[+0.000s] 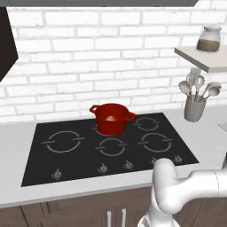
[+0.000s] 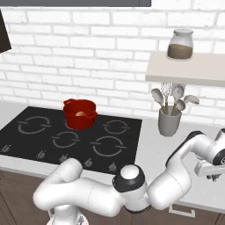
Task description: Put the onion and garlic in the pot. Retrieve the spatula and lightly stir the vegetables in the pot.
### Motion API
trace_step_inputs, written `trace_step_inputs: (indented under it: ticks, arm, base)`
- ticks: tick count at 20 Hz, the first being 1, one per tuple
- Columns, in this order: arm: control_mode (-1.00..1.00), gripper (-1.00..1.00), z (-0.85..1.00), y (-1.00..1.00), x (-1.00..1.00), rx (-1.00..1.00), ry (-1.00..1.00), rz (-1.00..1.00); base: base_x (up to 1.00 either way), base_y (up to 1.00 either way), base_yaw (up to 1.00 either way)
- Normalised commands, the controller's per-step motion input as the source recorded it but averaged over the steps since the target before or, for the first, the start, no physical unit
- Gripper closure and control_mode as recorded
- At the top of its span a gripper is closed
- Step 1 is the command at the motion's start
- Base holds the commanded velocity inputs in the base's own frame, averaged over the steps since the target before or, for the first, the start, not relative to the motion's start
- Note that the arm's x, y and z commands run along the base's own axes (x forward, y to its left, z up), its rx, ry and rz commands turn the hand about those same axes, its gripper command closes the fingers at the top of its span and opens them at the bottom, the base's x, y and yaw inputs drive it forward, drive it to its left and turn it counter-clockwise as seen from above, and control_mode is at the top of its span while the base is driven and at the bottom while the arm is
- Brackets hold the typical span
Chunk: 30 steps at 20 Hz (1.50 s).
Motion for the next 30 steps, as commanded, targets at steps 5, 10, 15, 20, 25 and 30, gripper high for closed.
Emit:
trace_step_inputs:
  ticks: [5,10,15,20,25,30]
  arm:
    - [-1.0,1.0,0.1,0.84,-0.91,-0.14,-0.32,0.14]
    - [-1.0,1.0,0.31,1.0,-0.97,-0.38,-0.23,0.36]
    - [-1.0,1.0,0.77,1.0,-0.7,-0.4,-0.15,0.37]
    - [-1.0,1.0,1.0,1.0,0.01,-0.27,-0.07,0.24]
    - [-1.0,1.0,1.0,1.0,0.42,-0.23,-0.02,0.12]
    - [-1.0,1.0,1.0,1.0,0.36,-0.22,0.05,0.08]
  base:
    - [0.0,0.0,0.0]
    - [0.0,0.0,0.0]
    - [0.0,0.0,0.0]
    - [0.0,0.0,0.0]
    - [0.0,0.0,0.0]
    - [0.0,0.0,0.0]
